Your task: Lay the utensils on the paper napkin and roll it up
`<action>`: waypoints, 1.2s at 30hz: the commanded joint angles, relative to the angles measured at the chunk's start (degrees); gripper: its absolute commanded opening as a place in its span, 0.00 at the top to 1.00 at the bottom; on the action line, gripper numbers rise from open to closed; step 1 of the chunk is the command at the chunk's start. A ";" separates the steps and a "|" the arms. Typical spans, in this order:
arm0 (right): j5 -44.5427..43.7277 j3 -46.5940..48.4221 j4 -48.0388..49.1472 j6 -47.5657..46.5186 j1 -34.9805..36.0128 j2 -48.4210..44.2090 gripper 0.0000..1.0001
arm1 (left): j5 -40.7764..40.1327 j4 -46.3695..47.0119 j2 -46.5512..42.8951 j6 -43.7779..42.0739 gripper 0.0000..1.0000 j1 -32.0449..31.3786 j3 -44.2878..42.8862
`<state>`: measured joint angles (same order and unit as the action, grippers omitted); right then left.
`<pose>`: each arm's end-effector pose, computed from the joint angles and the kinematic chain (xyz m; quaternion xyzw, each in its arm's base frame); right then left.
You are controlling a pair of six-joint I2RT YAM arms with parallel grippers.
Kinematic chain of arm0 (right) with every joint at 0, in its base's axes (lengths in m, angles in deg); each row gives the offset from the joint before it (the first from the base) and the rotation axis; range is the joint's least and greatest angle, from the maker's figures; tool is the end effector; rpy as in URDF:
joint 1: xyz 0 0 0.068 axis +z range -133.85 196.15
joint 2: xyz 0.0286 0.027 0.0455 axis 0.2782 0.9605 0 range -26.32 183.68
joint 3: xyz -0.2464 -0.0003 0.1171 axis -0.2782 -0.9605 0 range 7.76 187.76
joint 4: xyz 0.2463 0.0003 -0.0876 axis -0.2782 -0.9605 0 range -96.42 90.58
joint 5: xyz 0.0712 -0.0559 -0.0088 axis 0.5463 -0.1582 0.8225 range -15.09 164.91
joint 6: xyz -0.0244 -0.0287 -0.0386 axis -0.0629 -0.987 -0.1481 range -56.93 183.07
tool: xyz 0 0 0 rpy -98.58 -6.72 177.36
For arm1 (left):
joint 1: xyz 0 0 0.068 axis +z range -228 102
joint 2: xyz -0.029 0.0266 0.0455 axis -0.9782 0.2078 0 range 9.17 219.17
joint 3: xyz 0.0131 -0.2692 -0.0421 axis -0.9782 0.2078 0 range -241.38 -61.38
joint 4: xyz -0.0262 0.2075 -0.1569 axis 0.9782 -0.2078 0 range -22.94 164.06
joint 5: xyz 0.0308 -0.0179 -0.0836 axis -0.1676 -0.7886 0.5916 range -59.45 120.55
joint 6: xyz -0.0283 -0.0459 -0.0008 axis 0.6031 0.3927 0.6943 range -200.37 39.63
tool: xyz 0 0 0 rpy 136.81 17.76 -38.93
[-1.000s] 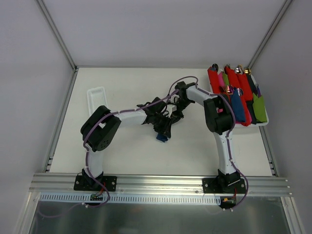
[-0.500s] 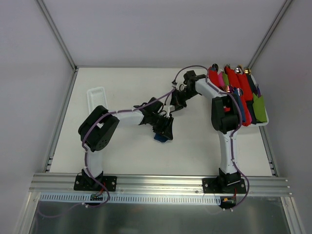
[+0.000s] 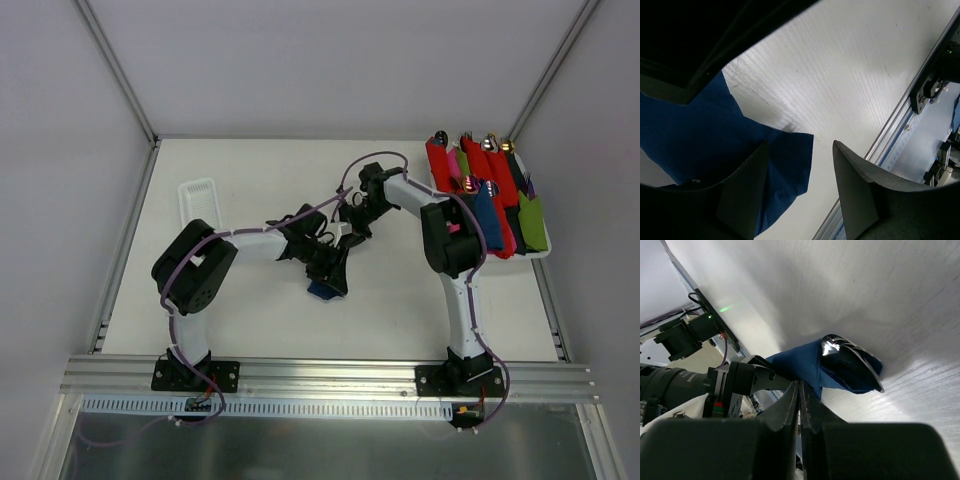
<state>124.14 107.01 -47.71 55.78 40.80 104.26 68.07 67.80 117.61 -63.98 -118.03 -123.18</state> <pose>0.3975 0.2120 0.1421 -0.2853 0.8601 0.4225 0.0186 0.2748 -0.2590 0.1454 0.2840 0.8577 -0.4110 0.1213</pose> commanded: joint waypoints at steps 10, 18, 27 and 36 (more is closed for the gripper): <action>-7.74 -1.41 -0.41 -2.30 4.10 -3.93 0.97 | -1.49 0.19 0.89 -1.70 0.47 -0.22 2.82; -6.53 -9.41 9.09 8.68 -1.78 -11.31 1.00 | 0.80 5.12 -1.13 -0.13 0.53 1.88 6.78; -1.68 -17.76 22.09 20.11 -0.74 -16.41 1.00 | 3.96 9.33 -0.51 2.69 0.53 4.52 8.36; -1.51 -22.42 27.64 22.23 2.25 -15.63 1.00 | 5.99 12.59 -0.34 5.41 0.53 6.28 9.59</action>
<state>121.50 85.39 -22.99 76.39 42.24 90.30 75.89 80.08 116.30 -58.15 -112.81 -115.27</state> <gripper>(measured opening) 0.007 0.469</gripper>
